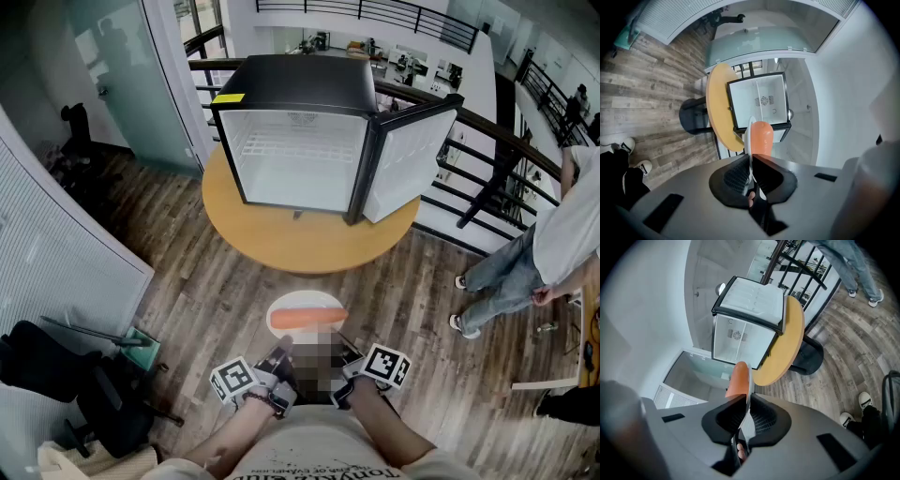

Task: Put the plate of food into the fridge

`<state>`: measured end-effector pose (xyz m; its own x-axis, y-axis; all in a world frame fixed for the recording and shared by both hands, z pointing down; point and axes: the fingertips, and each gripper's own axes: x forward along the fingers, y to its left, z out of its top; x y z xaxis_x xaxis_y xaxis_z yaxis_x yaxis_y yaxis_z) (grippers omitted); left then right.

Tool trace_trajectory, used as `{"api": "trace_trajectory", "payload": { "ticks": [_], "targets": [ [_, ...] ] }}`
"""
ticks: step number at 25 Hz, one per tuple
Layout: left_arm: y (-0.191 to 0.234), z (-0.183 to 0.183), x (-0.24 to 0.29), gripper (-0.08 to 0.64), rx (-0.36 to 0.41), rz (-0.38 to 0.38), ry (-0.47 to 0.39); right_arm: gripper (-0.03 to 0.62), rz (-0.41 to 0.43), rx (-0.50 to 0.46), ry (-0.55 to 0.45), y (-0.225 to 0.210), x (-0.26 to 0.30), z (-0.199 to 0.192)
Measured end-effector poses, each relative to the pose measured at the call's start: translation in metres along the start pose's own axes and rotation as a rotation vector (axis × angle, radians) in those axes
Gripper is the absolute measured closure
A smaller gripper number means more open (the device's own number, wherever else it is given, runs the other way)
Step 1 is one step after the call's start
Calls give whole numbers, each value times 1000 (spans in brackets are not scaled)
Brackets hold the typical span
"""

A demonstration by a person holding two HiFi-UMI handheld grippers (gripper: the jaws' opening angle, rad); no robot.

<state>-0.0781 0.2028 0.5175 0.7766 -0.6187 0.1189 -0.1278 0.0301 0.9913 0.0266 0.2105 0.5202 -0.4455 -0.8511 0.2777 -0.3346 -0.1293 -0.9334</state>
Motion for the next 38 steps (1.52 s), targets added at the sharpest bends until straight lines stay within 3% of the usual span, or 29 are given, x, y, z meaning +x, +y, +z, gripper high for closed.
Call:
{"api": "trace_trajectory", "payload": {
  "ticks": [6, 20, 27, 38],
  "targets": [
    [6, 2, -4, 525, -4, 52, 11, 546, -4, 2, -11, 1, 1, -2],
    [4, 13, -1, 525, 2, 8, 25, 546, -3, -4, -25, 3, 10, -3],
    [14, 28, -13, 525, -11, 49, 49, 546, -17, 9, -46, 7, 23, -16],
    [17, 50, -27, 525, -9, 40, 81, 546, -26, -1, -75, 18, 38, -34]
  ]
}}
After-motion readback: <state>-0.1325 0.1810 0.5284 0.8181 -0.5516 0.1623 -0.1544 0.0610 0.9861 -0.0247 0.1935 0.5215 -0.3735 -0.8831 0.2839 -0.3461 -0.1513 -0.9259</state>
